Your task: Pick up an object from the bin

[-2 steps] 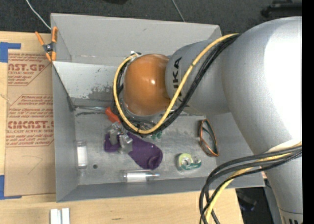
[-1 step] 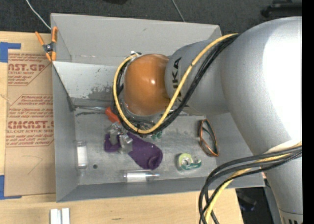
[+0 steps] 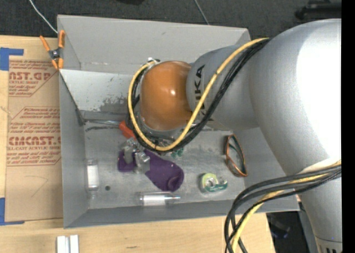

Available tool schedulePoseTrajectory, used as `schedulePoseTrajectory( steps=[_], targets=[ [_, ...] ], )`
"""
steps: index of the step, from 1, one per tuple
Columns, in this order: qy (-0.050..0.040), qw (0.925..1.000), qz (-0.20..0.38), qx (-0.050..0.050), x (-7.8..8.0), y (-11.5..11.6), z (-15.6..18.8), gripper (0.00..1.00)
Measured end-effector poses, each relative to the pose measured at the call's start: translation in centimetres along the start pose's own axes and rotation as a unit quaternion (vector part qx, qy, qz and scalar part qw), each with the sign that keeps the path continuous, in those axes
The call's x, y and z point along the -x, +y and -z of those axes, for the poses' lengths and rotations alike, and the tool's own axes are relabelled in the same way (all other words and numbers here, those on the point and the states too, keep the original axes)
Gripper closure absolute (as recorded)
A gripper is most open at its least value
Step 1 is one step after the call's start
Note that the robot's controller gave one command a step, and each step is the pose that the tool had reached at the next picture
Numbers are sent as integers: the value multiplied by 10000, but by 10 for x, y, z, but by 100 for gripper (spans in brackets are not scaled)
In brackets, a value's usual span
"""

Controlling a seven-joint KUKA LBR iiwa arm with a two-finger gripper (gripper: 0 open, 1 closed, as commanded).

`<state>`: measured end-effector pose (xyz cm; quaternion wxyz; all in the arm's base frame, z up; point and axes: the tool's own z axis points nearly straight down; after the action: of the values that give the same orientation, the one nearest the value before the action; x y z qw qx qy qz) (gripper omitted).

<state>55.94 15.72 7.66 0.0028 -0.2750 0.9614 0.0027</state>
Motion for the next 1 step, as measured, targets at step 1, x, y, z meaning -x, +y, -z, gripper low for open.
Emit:
schedulePoseTrajectory(
  steps=[1],
  targets=[
    [-15, 10000, -22, 13, 2, -1, -6, 100]
  ],
)
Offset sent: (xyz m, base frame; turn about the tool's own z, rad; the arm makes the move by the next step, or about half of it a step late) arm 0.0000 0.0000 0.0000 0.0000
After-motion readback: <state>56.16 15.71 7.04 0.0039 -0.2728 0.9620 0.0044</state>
